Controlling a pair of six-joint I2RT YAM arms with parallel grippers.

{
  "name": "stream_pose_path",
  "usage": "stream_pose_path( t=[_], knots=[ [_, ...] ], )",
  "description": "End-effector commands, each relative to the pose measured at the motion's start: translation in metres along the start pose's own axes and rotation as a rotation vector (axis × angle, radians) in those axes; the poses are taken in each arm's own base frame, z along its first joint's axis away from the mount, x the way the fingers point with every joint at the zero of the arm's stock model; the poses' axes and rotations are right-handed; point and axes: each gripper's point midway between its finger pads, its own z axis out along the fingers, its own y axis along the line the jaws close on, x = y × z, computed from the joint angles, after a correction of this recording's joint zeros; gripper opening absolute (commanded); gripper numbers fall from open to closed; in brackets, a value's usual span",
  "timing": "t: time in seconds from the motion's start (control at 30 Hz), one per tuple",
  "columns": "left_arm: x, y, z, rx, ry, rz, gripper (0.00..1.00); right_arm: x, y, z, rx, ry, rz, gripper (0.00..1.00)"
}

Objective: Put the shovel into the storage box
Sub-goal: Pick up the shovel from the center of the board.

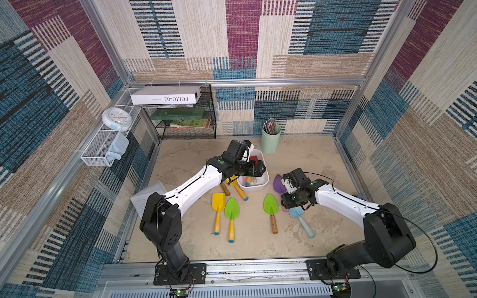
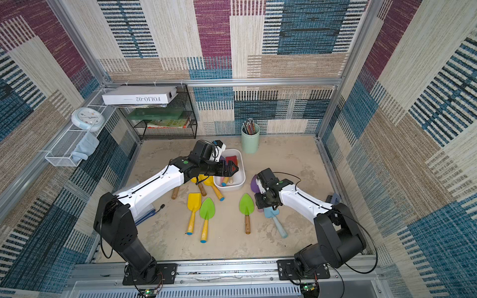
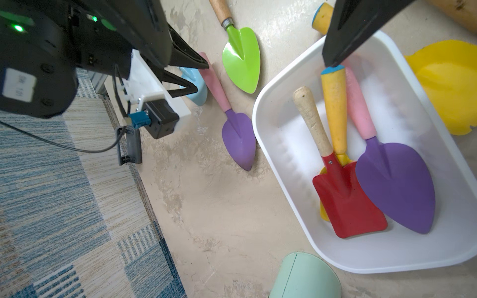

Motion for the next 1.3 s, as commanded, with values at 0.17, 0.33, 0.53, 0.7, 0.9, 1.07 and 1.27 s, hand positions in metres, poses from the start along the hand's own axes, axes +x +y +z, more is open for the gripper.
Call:
stream_pose_path(
  t=[0.17, 0.33, 0.53, 0.7, 0.9, 1.07, 1.27],
  knots=[
    [-0.001, 0.0, -0.007, 0.007, -0.05, -0.005, 0.96, -0.003, 0.001, 0.015, 0.017, 0.02, 0.015, 0.5],
    [0.003, 0.002, -0.007, 0.004, -0.045, -0.009, 0.96, 0.001, -0.001, 0.025, 0.036, 0.049, 0.017, 0.46],
    [0.003, 0.002, -0.008, 0.005, -0.05, -0.008, 0.97, -0.001, -0.003, 0.026, 0.048, 0.045, 0.02, 0.31],
    [0.002, 0.0, -0.007, 0.018, -0.048, -0.017, 0.96, -0.005, -0.004, 0.022, 0.055, 0.03, 0.017, 0.08],
    [0.007, -0.006, 0.003, 0.074, -0.028, -0.055, 0.96, -0.017, -0.005, 0.001, 0.074, -0.032, -0.002, 0.0],
    [0.012, -0.007, 0.015, 0.105, -0.023, -0.09, 0.96, -0.033, -0.004, -0.03, 0.083, -0.111, -0.017, 0.0],
    [0.011, -0.015, 0.032, 0.146, -0.026, -0.101, 0.93, -0.048, 0.008, -0.06, 0.028, -0.191, -0.043, 0.0]
  ],
)
